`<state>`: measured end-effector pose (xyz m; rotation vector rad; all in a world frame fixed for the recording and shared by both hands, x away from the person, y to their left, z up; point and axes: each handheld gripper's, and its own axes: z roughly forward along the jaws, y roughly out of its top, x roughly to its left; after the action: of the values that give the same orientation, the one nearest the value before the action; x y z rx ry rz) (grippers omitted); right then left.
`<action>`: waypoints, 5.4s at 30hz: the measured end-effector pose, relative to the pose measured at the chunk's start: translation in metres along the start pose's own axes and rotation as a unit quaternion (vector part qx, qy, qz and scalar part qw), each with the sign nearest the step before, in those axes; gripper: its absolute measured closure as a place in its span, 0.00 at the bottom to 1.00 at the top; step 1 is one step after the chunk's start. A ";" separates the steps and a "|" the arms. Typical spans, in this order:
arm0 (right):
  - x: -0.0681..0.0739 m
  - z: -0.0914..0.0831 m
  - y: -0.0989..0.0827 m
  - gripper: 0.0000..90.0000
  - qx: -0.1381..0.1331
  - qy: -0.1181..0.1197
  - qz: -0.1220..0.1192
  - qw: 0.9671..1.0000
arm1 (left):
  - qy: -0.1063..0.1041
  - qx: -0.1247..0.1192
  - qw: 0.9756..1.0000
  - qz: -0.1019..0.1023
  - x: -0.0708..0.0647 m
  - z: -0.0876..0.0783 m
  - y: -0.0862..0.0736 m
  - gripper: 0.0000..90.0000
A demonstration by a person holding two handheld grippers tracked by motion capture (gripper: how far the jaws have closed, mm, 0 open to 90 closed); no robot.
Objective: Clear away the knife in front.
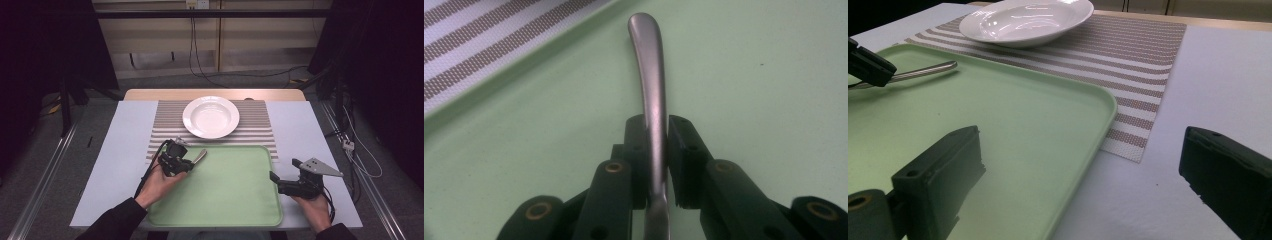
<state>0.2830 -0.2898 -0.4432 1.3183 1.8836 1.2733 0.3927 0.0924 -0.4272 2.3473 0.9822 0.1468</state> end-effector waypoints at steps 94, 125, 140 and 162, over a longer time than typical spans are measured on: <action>0.001 0.002 0.002 0.04 -0.002 0.004 -0.005 1.000 | -0.023 -0.027 0.994 0.104 -0.027 0.001 -0.028 1.00; 0.001 0.002 0.002 0.04 -0.002 0.005 -0.005 1.000 | 0.005 -0.019 0.997 0.080 -0.010 -0.005 -0.030 1.00; 0.001 0.002 0.002 0.04 -0.002 0.007 -0.005 1.000 | 0.017 -0.015 0.997 0.069 -0.001 -0.009 -0.033 1.00; 0.001 0.002 0.002 0.04 -0.002 0.007 -0.005 1.000 | 0.036 -0.012 0.998 0.052 0.012 -0.016 -0.036 1.00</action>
<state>0.2854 -0.2877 -0.4426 1.3008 1.8931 1.2837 0.3745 0.1280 -0.4354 2.3872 0.8866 0.2832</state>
